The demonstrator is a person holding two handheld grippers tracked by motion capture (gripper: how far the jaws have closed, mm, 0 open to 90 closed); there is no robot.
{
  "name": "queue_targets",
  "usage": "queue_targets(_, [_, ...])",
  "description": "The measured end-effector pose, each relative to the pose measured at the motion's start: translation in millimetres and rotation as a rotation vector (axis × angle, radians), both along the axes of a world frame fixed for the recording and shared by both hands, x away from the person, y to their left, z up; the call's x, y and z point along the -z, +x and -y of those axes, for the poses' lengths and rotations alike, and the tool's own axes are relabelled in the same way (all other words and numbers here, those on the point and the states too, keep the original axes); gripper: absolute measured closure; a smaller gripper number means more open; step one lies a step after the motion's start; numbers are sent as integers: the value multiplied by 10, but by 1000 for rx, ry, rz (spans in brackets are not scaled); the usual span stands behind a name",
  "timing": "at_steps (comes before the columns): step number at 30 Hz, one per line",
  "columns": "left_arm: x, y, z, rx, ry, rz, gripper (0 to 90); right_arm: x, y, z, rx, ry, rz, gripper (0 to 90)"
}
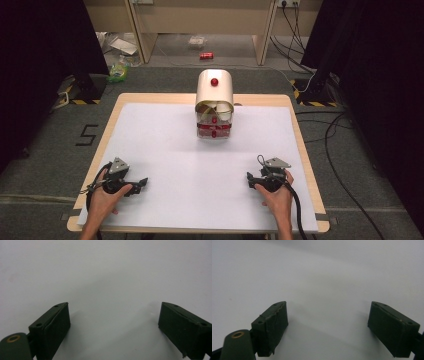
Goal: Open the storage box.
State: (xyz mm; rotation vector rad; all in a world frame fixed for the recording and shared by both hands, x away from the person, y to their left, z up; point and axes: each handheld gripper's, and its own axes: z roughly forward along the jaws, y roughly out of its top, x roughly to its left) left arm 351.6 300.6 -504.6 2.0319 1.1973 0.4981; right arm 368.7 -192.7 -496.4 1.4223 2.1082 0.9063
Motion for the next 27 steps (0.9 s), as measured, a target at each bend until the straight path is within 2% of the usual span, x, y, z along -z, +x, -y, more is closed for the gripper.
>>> queue_targets(12, [1,-1,2,-1,0,1,96,-7,1,-9,2,-2,6,182])
queue_targets(14, [1,-1,2,-1,0,1,97,-12,1,-20,-10,-2,18,249])
queue_targets(15, [1,-1,2,-1,1,1,96,-15,2,-31,-19,-1,25,255])
queue_targets(17, [1,-1,1,-1,0,1,96,-17,10,-68,-18,7,32,232])
queue_targets(23, [1,-1,1,-1,1,1,96,-52,61,-208,-32,23,58,250])
queue_targets(27, [1,-1,1,0,0,2,96,-104,110,-314,-41,31,92,260])
